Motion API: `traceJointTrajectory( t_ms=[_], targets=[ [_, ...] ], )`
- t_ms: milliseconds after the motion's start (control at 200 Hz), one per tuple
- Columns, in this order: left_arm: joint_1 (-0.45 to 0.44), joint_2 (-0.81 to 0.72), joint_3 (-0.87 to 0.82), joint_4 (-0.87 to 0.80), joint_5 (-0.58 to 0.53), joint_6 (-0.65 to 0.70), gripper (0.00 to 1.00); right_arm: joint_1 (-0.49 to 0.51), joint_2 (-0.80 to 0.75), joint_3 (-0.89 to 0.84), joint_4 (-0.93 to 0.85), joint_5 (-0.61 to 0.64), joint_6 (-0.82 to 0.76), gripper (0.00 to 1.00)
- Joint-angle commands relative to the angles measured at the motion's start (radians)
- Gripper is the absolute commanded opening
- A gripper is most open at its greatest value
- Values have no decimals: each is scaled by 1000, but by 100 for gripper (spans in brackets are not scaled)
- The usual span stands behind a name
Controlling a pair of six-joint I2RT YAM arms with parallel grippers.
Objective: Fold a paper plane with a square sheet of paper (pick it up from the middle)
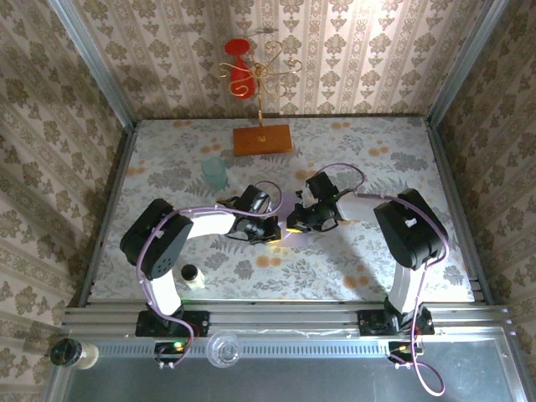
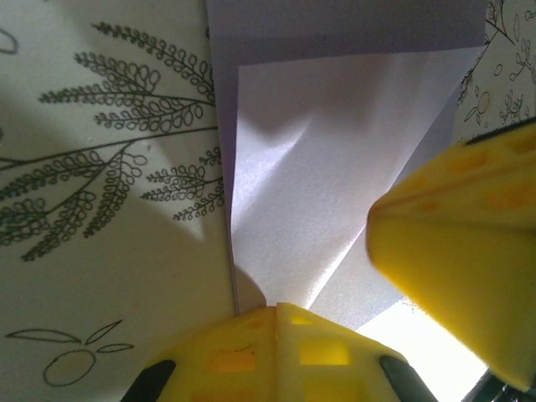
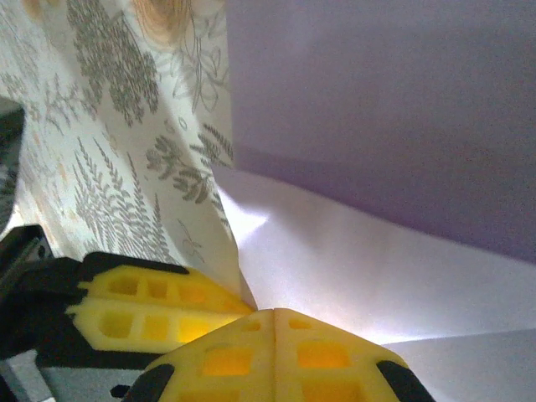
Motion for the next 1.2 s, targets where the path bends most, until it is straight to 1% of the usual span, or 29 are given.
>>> traceJointTrajectory(
  t_ms=[0, 80, 295, 395, 460, 525, 625, 695, 805, 885, 935, 1050, 1195],
  targets=[
    [3, 29, 9, -60, -14, 14, 1, 18, 16, -2, -29, 5, -20, 3],
    [2, 29, 15, -61, -10, 14, 1, 24, 35, 5, -32, 3, -27, 3],
    [2, 6, 29, -50, 5, 19, 1, 25, 84, 12, -72, 51, -44, 3],
    [2, -31, 18, 28, 26, 4, 7, 25, 93, 4, -75, 55, -45, 3],
    [4, -32, 17, 44, 27, -1, 10, 24, 94, 0, -75, 53, -44, 2],
    [6, -13, 18, 51, 29, -5, 12, 25, 91, -2, -74, 53, -44, 2],
    [5, 21, 11, 52, 36, -19, 11, 25, 92, -1, -74, 53, -45, 2],
    [5, 34, -5, 43, 28, -27, 8, 23, 93, -1, -73, 54, -45, 2],
    [5, 46, -15, -20, 13, -44, 4, 19, 95, 0, -66, 49, -44, 2],
    [1, 44, -32, -44, 0, -70, 0, 3, 100, 3, -52, 32, -45, 2],
    [-2, 41, -46, -48, -6, -79, 0, -14, 101, 1, -34, 17, -48, 2],
    [-2, 46, -65, -62, -17, -88, 0, -73, 97, 13, -31, 26, -69, 3],
    [-3, 47, -74, -64, -18, -92, 0, -161, 103, 30, -30, 70, -75, 4]
  ],
)
